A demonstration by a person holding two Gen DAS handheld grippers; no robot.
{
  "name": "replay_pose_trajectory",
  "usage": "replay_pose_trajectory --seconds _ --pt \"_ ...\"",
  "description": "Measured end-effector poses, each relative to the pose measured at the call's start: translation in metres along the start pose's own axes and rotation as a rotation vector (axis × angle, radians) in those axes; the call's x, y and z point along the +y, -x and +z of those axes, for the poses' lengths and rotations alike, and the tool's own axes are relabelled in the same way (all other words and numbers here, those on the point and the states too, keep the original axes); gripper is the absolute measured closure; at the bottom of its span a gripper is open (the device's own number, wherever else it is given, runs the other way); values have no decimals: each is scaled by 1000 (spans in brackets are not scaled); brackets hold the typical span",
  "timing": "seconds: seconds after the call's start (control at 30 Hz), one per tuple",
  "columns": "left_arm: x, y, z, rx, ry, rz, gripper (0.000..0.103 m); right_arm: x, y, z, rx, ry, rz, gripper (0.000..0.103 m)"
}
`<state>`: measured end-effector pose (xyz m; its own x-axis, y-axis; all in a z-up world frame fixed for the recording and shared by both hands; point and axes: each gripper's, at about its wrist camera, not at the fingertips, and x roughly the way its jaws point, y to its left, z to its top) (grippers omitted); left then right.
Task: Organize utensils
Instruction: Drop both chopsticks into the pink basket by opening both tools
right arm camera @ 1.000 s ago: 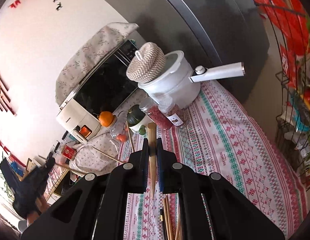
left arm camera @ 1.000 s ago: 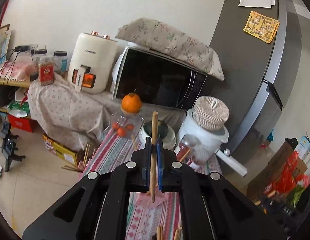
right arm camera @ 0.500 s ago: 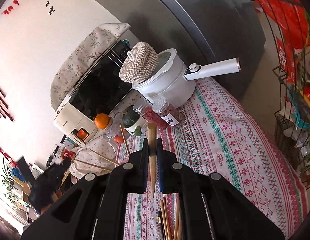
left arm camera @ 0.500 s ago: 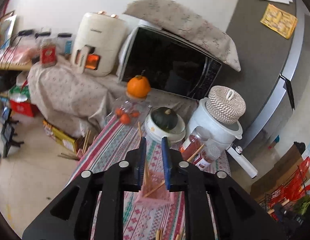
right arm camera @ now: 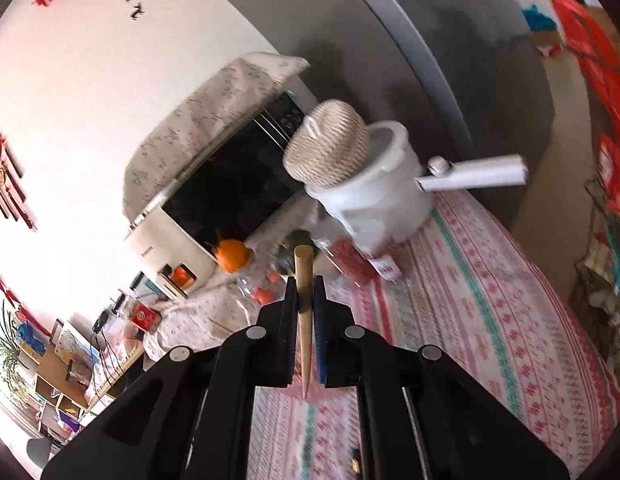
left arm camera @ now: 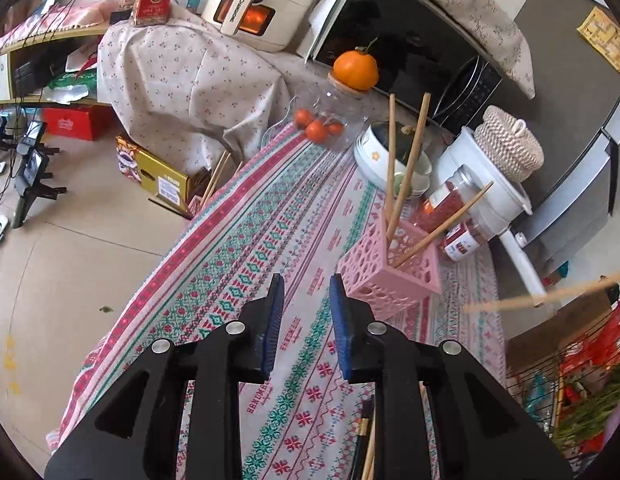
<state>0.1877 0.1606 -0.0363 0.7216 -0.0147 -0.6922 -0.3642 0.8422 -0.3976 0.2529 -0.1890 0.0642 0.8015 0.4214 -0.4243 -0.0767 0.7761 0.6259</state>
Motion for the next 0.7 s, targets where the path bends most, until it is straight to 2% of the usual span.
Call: replay_pose_trajectory --seconds 0.2,0.27,0.37,0.5,0.7 --pt "-7 12 6 -25 -14 -46 80 30 -33 6 -23 52 -17 95" --pt "-8 11 8 -22 -12 -51 80 33 -47 1 -5 68 -29 95" --pt "-9 12 10 -20 -10 -70 80 32 -74 -15 63 81 -36 89" --pt "-12 23 11 -55 -33 -89 75 28 -74 -34 82 108 -46 89" --pt "-25 29 3 -57 -86 -96 69 24 -60 -57 101 199 -107 88"
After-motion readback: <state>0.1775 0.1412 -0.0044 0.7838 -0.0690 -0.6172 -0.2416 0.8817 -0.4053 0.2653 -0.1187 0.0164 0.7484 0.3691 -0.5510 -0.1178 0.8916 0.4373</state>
